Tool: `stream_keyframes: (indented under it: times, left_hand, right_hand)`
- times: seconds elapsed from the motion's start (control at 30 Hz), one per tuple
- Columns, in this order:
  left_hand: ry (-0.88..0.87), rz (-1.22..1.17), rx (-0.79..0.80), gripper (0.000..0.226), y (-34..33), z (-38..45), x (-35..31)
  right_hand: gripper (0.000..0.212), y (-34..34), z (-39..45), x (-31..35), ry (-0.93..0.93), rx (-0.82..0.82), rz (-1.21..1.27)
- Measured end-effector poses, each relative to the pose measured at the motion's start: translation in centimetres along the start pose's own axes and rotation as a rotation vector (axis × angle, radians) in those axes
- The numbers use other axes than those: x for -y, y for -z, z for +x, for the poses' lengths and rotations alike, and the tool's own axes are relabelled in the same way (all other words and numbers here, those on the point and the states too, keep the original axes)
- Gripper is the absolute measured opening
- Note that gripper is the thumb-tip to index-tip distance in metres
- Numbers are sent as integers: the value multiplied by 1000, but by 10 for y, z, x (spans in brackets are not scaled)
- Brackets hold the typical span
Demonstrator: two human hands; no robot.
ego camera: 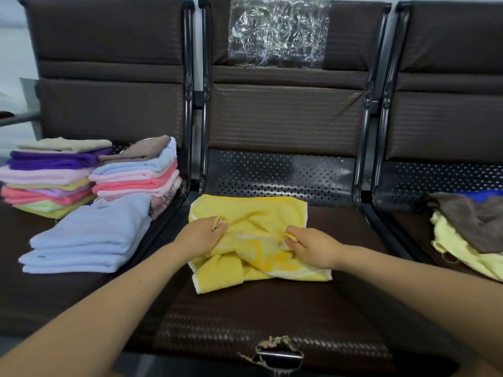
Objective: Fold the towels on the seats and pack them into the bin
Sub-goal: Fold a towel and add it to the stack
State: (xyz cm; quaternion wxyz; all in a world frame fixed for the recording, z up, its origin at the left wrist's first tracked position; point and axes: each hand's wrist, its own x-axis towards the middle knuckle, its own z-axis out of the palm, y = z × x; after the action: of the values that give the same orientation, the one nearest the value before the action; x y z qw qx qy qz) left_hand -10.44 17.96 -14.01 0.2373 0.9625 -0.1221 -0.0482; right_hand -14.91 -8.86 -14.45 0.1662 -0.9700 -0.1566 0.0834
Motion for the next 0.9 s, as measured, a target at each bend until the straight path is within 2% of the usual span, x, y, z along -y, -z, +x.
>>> stream_keyframes:
  times: [0.1, 0.23, 0.3, 0.37, 0.43, 0.53, 0.6, 0.67, 0.7, 0.77, 0.8, 0.9]
  left_hand:
    - [48, -36, 38, 41, 6, -13, -2]
    - [130, -213, 261, 41, 12, -44, -8]
    - [90, -311, 336, 33, 21, -64, -14]
    - [4, -383, 275, 27, 37, -77, -20]
    - [-27, -506, 114, 27, 54, -78, -19]
    - [33, -789, -74, 53, 77, -66, -24]
    - [99, -950, -139, 44, 90, -50, -31]
    - [165, -1043, -172, 38, 99, -29, -38]
    - [191, -1053, -185, 43, 100, -19, -39]
    - [233, -937, -202, 65, 98, 3, -37]
    - [262, -818, -213, 65, 95, 11, -36]
    - [242, -529, -224, 23, 67, 31, -30]
  right_hand:
    - [19, 1, -14, 1, -27, 7, 94]
    - [28, 4, -47, -3, -58, 96, 230]
    - [27, 14, -67, -1, -65, 158, 375]
    - [22, 34, -84, 5, -66, 73, 642]
    - [21, 62, -94, 12, -81, -109, 905]
    - [23, 99, -92, 16, -112, -278, 1156]
    - [24, 116, -81, 15, -144, -330, 1236]
    - [27, 124, -63, 9, -207, -361, 1257]
    - [29, 123, -53, 5, -254, -382, 1243]
    - [31, 117, -32, -4, -371, -427, 1144]
    - [31, 109, -23, -9, -429, -424, 1025]
    - [22, 72, 1, -32, -524, -320, 564]
